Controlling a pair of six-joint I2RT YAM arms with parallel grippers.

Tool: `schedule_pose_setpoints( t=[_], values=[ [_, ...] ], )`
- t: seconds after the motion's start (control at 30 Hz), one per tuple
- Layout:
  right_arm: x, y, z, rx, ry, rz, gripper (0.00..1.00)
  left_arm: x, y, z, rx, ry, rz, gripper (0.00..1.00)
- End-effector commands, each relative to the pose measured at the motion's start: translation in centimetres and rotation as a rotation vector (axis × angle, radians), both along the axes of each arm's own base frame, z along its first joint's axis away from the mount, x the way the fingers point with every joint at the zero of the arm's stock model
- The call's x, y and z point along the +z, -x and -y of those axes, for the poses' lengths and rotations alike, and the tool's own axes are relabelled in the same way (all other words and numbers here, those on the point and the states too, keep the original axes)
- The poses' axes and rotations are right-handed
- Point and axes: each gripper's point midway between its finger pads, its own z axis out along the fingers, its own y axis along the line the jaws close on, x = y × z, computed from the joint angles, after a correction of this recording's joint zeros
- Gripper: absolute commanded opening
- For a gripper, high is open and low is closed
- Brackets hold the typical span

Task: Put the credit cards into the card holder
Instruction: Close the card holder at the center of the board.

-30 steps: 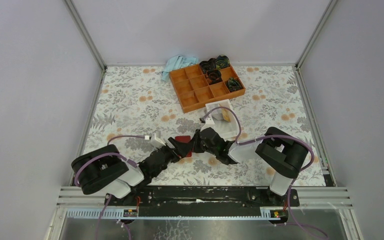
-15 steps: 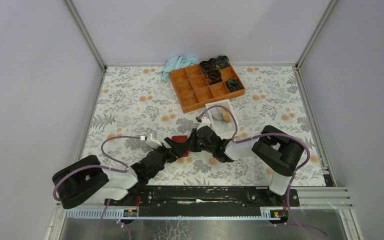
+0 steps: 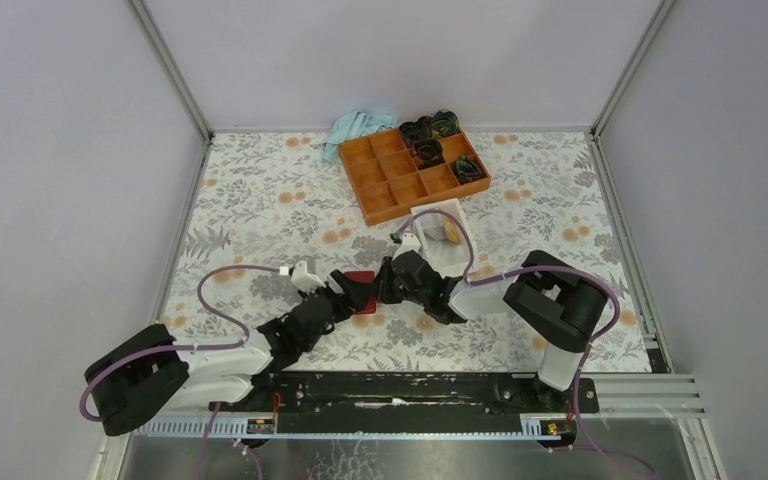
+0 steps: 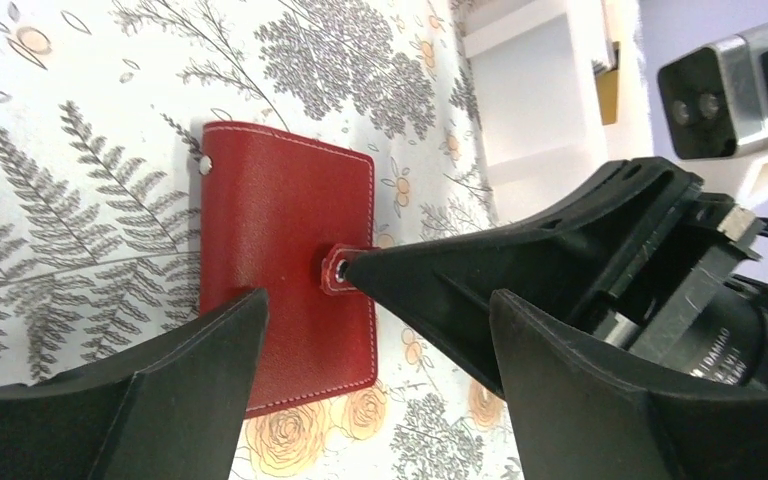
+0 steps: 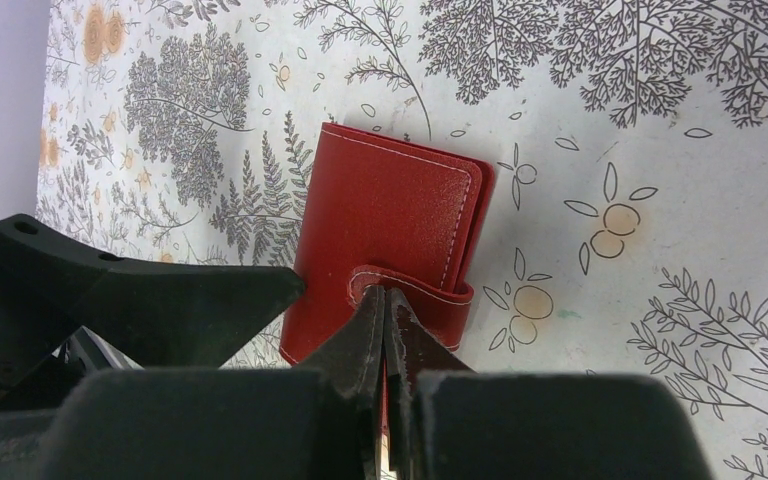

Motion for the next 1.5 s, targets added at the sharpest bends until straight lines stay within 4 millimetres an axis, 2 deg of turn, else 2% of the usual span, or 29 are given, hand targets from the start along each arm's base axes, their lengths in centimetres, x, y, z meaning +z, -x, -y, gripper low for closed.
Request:
schedule_pose_setpoints(
  t=[0.0, 0.27, 0.5, 0.7, 1.47],
  values=[
    [-0.6, 0.4, -0.2, 0.030, 0.042, -0.004, 0.00, -1.0, -0.7, -1.9, 0.059, -0.181, -0.022, 0.87],
    [-0.4, 0.4, -0.3, 0.034, 0.041, -0.003, 0.00, -1.1, -0.9, -2.8, 0.073, -0.307, -0.055, 0.80],
    [-0.6, 0.5, -0.2, 0.036, 0.043, -0.006, 0.00, -1.4, -1.1, -3.0, 0.070, -0.381, -0.081, 0.78],
    [-0.6, 0.6, -0.2, 0.038, 0.042, -0.007, 0.00, -2.2, -1.1, -2.2, 0.039, -0.409, -0.109, 0.77],
    [-0.2, 0.6, -0.1, 0.045, 0.039, 0.000, 0.00, -3.7, -1.2, -2.5, 0.055, -0.456, -0.152, 0.77]
  ],
)
